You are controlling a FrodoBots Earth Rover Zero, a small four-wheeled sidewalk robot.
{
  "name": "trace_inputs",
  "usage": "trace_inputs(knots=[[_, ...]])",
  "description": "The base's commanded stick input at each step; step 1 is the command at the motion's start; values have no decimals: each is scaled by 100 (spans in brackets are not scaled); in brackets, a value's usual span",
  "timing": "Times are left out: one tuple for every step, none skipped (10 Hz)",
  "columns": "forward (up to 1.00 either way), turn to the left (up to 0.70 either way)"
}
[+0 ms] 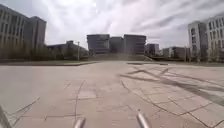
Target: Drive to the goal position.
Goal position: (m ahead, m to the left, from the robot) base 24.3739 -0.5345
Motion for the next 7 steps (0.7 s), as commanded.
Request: trace_inputs(knots=[[100,0],[100,0],[100,0],[100,0],[100,0],[100,0],[100,0]])
